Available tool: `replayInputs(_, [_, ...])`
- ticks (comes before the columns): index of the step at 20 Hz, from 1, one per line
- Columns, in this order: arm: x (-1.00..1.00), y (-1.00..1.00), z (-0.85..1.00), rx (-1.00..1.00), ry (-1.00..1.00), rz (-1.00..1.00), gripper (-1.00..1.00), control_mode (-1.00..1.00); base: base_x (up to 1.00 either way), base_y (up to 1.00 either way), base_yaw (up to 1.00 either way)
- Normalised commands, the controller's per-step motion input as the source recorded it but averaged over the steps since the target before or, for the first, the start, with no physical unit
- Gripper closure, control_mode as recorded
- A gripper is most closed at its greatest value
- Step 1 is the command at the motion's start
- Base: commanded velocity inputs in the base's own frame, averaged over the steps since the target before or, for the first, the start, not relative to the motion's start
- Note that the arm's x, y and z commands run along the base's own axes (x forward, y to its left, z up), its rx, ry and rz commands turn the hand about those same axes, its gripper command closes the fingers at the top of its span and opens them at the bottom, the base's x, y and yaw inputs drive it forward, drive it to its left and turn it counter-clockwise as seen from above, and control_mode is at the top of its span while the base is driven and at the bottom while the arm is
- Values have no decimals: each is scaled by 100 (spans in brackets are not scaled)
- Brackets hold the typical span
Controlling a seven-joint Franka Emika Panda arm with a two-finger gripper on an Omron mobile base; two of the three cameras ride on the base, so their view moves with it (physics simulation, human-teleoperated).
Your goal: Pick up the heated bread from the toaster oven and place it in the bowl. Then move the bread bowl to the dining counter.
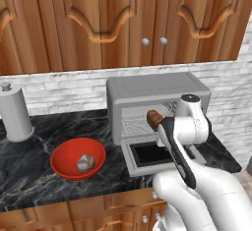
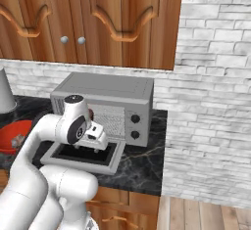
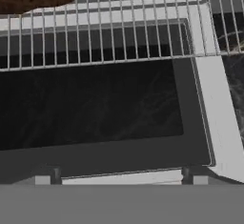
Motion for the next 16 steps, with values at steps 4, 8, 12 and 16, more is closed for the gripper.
replayInputs(4, [0,9,87,0,-47,2,-100,-100,0,0,0])
replayInputs(8, [47,16,96,-2,-29,0,-100,-100,0,0,0])
replayInputs(12, [97,26,49,0,-11,5,-100,-100,0,0,0])
replayInputs(16, [59,21,-4,0,2,6,-100,-100,0,0,0])
